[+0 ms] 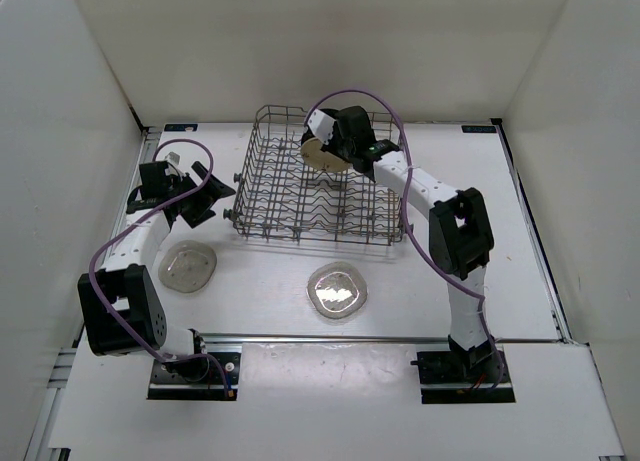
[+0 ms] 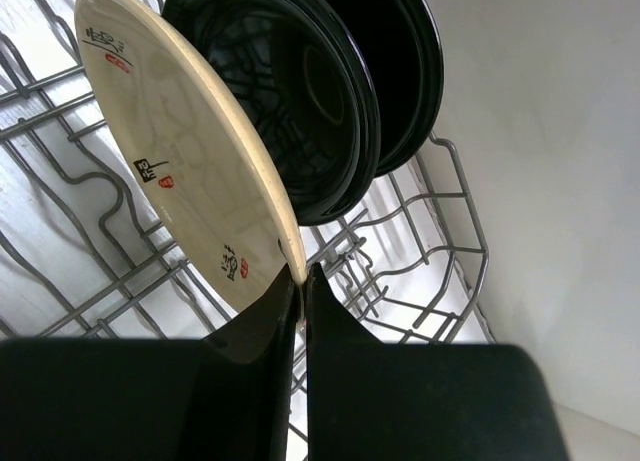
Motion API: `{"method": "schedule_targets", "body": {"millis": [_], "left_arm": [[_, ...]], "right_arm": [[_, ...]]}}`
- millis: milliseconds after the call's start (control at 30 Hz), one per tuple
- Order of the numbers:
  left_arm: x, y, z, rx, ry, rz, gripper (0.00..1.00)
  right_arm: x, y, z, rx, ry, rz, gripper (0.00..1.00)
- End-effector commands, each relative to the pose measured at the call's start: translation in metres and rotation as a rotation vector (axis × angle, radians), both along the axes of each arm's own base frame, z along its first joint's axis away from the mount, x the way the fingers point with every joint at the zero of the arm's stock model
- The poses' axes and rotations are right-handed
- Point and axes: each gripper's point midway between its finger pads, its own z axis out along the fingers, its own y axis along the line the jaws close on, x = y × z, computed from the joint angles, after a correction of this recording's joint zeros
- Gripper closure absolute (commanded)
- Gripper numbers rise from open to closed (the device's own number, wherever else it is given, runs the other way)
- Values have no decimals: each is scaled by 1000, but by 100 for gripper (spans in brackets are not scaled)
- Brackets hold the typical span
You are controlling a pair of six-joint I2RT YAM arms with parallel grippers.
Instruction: Load the plates into the dish rack
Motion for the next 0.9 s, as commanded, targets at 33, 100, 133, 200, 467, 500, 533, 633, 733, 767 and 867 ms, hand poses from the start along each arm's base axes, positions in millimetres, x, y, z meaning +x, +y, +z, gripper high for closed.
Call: {"method": "schedule_targets", "body": {"millis": [33,100,133,200,467,500,533,633,733,767,867], "left_arm": [[-2,1,6,8,-26,-14,0],[-4,2,2,12,-16,-7,0],[-4,2,2,12,-16,-7,0],[-4,2,5,14,-25,-7,0],[-6,2,1,12,-16,-7,0],[-6,2,1,12,-16,-7,0],[-6,2,1,19,-19,-13,0],[-6,2,-2,17,-10,-13,0],[-6,2,-2,17,-10,-13,0],[-6,2,-2,17,-10,-13,0],[-6,2,-2,17,-10,-13,0]], "right_arm": [[3,4,4,34,-14,6,100],[2,7,-2,42,2,11,100],[2,8,-3,46,5,19,100],[1,10,-9,51,20,22,100],[2,17,-20,61,48,42,100],[1,19,-20,74,55,43,100],[1,19,-20,74,55,43,100],[1,19,-26,76,67,38,100],[1,17,-29,80,69,25,84],[3,17,-26,92,58,12,69],[5,13,-27,83,47,-10,58]]}}
